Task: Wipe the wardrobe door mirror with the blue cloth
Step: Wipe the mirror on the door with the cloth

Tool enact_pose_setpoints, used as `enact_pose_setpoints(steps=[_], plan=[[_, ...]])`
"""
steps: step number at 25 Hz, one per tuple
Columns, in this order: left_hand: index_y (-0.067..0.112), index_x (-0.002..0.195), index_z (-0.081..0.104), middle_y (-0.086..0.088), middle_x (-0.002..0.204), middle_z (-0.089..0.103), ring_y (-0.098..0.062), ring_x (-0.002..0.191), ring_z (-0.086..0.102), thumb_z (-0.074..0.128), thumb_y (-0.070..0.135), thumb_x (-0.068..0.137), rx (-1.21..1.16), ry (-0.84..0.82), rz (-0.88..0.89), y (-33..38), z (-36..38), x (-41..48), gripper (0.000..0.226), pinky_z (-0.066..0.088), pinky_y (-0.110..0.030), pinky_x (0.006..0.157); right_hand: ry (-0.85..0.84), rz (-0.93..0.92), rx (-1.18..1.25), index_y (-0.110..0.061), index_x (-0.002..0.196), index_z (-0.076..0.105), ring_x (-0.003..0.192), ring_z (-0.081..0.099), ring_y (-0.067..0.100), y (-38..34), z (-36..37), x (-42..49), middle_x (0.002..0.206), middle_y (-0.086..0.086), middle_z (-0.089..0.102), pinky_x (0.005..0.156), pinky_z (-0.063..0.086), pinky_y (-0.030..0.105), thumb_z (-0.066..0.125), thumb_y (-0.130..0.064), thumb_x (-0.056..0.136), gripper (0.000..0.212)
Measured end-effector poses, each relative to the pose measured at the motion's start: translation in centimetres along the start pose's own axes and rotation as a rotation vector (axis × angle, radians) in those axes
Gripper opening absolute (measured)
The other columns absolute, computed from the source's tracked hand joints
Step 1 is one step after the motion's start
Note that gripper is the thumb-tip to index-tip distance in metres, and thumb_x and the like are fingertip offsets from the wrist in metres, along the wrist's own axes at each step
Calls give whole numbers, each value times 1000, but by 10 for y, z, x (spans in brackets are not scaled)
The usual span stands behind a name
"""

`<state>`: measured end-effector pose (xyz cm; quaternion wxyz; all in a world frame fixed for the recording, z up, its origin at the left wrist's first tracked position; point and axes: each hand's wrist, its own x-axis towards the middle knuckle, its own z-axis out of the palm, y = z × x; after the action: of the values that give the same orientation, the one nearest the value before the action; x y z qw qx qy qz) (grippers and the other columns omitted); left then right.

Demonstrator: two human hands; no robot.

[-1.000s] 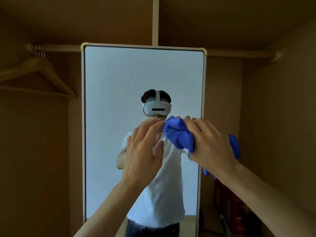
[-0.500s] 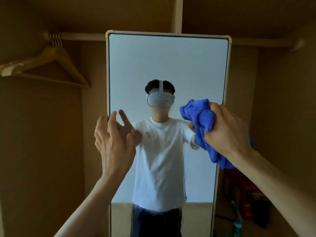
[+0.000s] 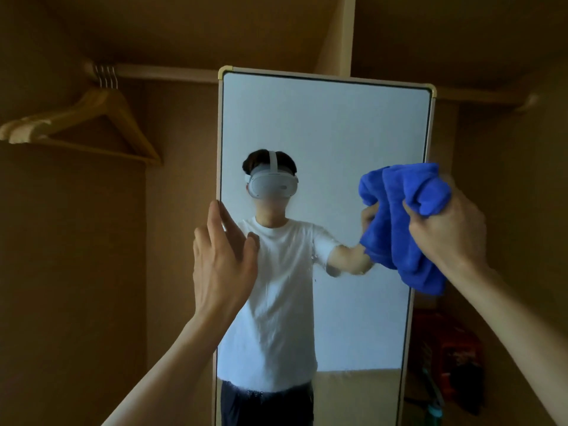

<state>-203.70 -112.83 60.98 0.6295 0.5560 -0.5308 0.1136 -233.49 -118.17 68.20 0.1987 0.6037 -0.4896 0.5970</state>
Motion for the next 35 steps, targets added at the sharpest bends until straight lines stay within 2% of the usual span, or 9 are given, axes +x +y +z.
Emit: enact_pose_setpoints(steps=[3,7,15,19,25,27,30,33,35], plan=[[23,160,12,-11,149,37,-29,132,44,60,41,96,6,12,27,8,4,15,82,48,-48,99,25,20,-23,-10,113,55,67,53,21,5,-6,6,83,1,56,62,37,30,63,-24,94,25],[17,160,9,-14,154,32,-32,138,35,61,40,95,10,33,13,15,13,25,87,44,-51,103,76,20,-65,-8,108,54,65,50,18,-4,2,3,82,0,53,58,33,27,62,-23,94,22],[19,160,11,-11,143,38,-30,130,41,62,43,94,0,35,24,9,12,27,87,43,-39,86,69,-14,-25,-12,105,55,60,49,11,-37,19,-5,79,-4,54,55,33,23,58,-26,94,18],[23,160,14,-8,137,41,-27,125,46,60,38,96,-46,-1,28,6,5,28,81,44,-37,87,-62,-68,30,-13,109,55,75,62,22,-82,34,-11,92,5,62,65,48,35,48,-38,92,30],[30,153,31,9,113,49,15,97,47,45,20,96,-230,-55,48,-9,-13,28,59,35,-11,73,-130,-217,48,-16,120,53,80,60,25,-159,60,-34,95,4,58,63,47,36,57,-24,89,32],[29,151,36,6,114,57,11,101,53,40,22,90,-344,-97,-17,-16,-19,29,62,47,-21,81,-170,-273,40,-14,124,53,81,59,26,-177,69,-41,97,5,59,63,43,35,58,-23,87,39],[29,150,41,2,119,66,-20,107,66,37,25,89,-485,-147,-107,-26,-26,30,62,54,-51,96,-196,-369,-1,-14,124,53,82,59,26,-191,76,-47,98,4,58,63,45,35,59,-20,88,38],[31,129,62,-1,114,70,-28,108,65,35,30,89,-554,-173,-144,-28,-34,30,48,52,-59,97,-232,-497,-8,-16,113,55,74,54,22,-194,76,-48,87,-7,44,57,42,34,56,-15,85,28],[16,113,65,-8,108,68,-31,104,63,31,39,86,-556,-175,-165,-28,-35,27,48,51,-59,96,-263,-573,-40,-18,107,55,72,52,22,-194,77,-50,85,-9,38,55,40,34,55,-16,83,24]])
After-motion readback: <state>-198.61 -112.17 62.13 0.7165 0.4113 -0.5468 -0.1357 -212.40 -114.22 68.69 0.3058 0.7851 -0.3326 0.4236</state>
